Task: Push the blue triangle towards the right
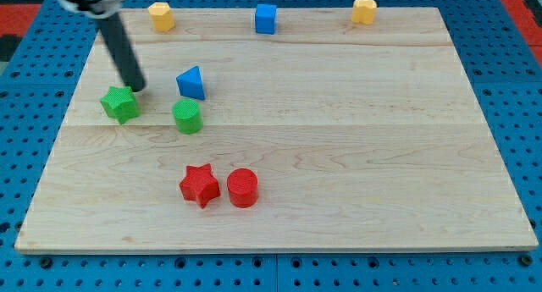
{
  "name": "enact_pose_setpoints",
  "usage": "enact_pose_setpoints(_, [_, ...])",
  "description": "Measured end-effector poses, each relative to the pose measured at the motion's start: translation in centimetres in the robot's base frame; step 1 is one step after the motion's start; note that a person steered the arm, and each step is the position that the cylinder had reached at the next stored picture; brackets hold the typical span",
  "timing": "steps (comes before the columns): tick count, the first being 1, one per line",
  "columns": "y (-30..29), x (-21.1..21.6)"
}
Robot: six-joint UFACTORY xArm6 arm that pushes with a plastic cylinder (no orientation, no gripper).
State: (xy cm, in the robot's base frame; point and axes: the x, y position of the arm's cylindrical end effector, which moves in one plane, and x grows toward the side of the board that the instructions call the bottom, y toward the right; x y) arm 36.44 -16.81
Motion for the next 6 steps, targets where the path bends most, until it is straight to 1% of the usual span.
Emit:
enact_pose_setpoints(3, [18.9,0.0])
enact_pose_setpoints(4, [25.3,0.7])
enact_pose_setpoints(5, [23.1,0.8])
enact_pose_setpoints(6, [18.2,0.7])
